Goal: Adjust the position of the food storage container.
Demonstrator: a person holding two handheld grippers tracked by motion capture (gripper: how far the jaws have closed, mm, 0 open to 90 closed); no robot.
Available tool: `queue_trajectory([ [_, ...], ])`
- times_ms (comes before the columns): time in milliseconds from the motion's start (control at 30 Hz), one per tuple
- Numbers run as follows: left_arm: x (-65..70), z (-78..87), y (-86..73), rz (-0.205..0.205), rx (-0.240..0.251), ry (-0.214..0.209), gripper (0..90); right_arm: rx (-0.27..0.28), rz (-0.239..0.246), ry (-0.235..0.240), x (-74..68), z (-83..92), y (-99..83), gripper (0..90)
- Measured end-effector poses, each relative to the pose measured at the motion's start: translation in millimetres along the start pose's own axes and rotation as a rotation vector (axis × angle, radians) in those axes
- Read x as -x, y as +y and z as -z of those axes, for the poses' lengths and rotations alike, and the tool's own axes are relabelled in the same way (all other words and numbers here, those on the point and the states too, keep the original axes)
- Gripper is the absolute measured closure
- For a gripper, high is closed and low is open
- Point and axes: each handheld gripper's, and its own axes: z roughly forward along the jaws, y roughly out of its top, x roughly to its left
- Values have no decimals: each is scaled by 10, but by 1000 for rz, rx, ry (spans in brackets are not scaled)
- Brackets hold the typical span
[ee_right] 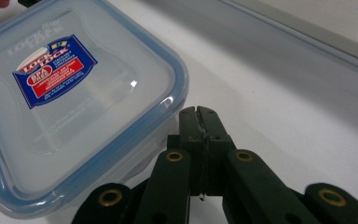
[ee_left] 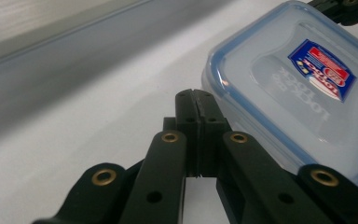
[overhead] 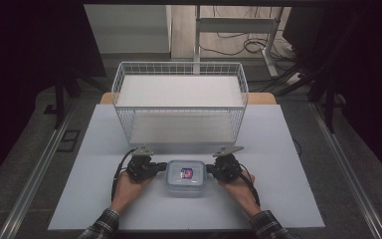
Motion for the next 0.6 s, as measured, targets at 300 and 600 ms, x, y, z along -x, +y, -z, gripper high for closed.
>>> queue_trajectory([
  [300,136,74,-52,-18,-31,22,900,-14,1,40,-25,41,-28,893],
  [600,288,174,-123,-73,-59,54,900,-59,22,42,-188,53,-101,892],
])
